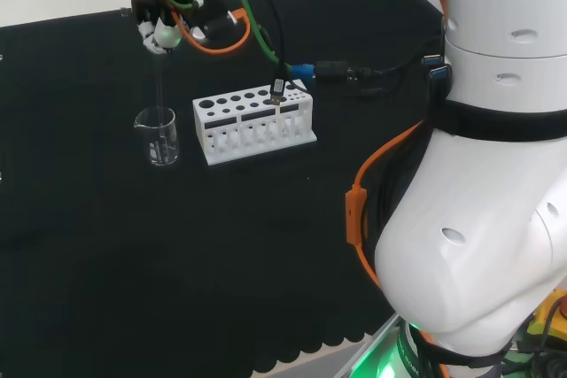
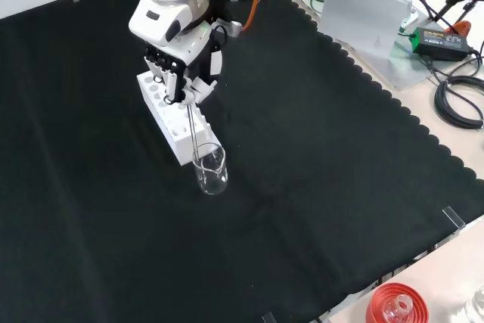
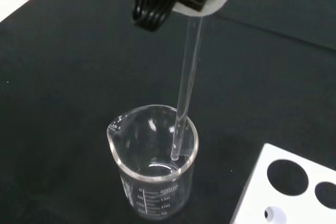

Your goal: Stir in the beaker to the left of the white test tube rack with the glass rod.

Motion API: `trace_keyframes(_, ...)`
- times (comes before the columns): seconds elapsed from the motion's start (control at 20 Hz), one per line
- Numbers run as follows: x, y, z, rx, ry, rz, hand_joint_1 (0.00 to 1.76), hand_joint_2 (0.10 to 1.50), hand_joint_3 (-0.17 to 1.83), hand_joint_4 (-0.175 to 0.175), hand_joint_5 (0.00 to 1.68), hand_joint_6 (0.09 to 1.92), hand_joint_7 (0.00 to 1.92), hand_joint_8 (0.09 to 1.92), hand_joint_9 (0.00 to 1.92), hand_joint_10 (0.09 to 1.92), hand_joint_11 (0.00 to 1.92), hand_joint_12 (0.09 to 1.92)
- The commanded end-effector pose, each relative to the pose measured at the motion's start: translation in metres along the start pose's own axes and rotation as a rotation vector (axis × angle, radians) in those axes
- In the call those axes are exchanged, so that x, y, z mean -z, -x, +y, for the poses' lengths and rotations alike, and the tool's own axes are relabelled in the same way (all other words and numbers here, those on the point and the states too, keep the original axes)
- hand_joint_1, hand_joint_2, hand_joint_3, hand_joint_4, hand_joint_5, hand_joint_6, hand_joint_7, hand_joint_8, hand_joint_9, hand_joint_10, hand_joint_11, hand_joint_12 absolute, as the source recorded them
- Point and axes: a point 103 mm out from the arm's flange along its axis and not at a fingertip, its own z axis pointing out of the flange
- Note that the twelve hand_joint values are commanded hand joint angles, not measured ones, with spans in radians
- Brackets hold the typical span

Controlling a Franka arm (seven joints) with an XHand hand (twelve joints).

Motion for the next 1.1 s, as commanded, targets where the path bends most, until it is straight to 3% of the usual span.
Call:
trace_keyframes(0.05,-0.002,0.002,-0.017,-0.003,0.003,0.0,1.19,0.72,0.77,-0.175,1.04,1.1,1.51,0.76,1.73,0.54,1.58,0.79)
trace_keyframes(0.5,-0.012,-0.024,-0.034,0.018,-0.04,0.012,1.19,0.72,0.76,-0.175,1.04,1.1,1.51,0.76,1.73,0.54,1.58,0.79)
trace_keyframes(0.85,-0.023,-0.039,-0.024,0.041,-0.054,0.027,1.19,0.72,0.76,-0.175,1.04,1.1,1.51,0.76,1.74,0.54,1.58,0.79)
trace_keyframes(1.1,-0.021,-0.036,-0.011,0.042,-0.063,0.024,1.19,0.72,0.76,-0.175,1.04,1.1,1.51,0.76,1.74,0.54,1.58,0.79)
